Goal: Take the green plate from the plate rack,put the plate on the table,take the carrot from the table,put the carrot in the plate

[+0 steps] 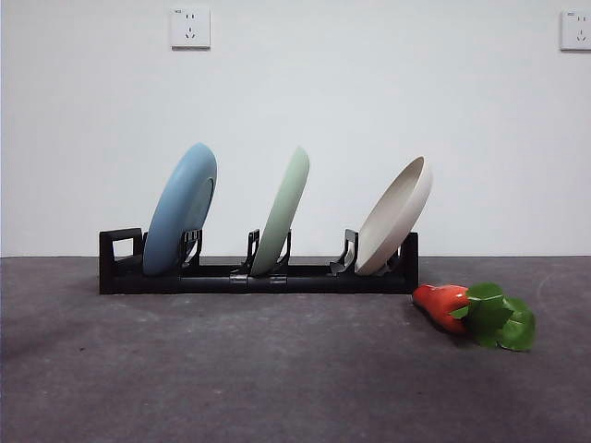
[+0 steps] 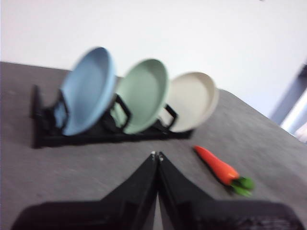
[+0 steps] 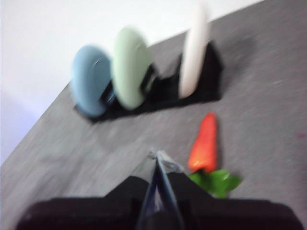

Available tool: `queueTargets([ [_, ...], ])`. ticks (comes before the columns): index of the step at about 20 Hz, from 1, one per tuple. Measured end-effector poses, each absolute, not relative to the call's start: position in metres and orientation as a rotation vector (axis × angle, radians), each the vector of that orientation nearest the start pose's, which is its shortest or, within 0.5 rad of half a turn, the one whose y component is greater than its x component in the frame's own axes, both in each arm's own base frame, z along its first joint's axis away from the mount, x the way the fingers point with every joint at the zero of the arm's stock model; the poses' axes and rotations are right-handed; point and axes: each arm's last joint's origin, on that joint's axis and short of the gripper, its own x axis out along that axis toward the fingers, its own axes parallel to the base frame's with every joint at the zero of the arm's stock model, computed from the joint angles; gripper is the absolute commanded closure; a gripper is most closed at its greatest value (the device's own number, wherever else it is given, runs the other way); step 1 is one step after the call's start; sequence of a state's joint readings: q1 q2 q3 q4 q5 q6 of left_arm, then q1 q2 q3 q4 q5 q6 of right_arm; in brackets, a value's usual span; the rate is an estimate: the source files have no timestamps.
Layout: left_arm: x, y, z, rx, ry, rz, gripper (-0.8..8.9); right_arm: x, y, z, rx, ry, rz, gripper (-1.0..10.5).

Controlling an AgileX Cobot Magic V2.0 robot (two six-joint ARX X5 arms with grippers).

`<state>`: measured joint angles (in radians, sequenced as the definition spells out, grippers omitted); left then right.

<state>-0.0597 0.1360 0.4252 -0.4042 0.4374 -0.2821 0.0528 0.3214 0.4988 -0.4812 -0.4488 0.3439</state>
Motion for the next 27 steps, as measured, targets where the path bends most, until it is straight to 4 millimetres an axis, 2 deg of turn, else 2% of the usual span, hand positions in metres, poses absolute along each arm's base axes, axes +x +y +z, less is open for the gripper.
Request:
queueTargets([
  [9, 0.077, -0.022, 0.288, -0.308, 0.381, -0.684, 8.21, 0.101, 0.021, 0.311, 0.261, 0.685, 0.551, 9.6],
  [13, 0.081, -0.024, 0.295, -0.302, 0.455, -0.740, 8.21, 0.105, 0.023, 0.322, 0.188, 0.794, 0.590, 9.6],
  [16, 0.085, -0.025, 0.300, -0.305, 0.525, -0.757, 8.08, 0.108, 0.024, 0.321, 0.146, 0.860, 0.621, 9.4],
  [17, 0.086, -0.025, 0.301, -0.309, 0.533, -0.761, 7.57, 0.110, 0.025, 0.320, 0.145, 0.865, 0.622, 9.1],
  [19, 0.087, -0.025, 0.304, -0.312, 0.541, -0.762, 3.43, 0.111, 0.025, 0.320, 0.144, 0.870, 0.623, 5.9],
  [20, 0.087, -0.025, 0.304, -0.313, 0.540, -0.763, 1.46, 0.111, 0.025, 0.320, 0.147, 0.871, 0.621, 3.8],
  [21, 0.087, -0.025, 0.304, -0.315, 0.542, -0.764, 1.22, 0.111, 0.025, 0.320, 0.150, 0.872, 0.619, 2.9],
  [27, 0.089, -0.026, 0.306, -0.319, 0.528, -0.782, 1.23, 0.111, 0.025, 0.320, 0.160, 0.876, 0.615, 2.9],
])
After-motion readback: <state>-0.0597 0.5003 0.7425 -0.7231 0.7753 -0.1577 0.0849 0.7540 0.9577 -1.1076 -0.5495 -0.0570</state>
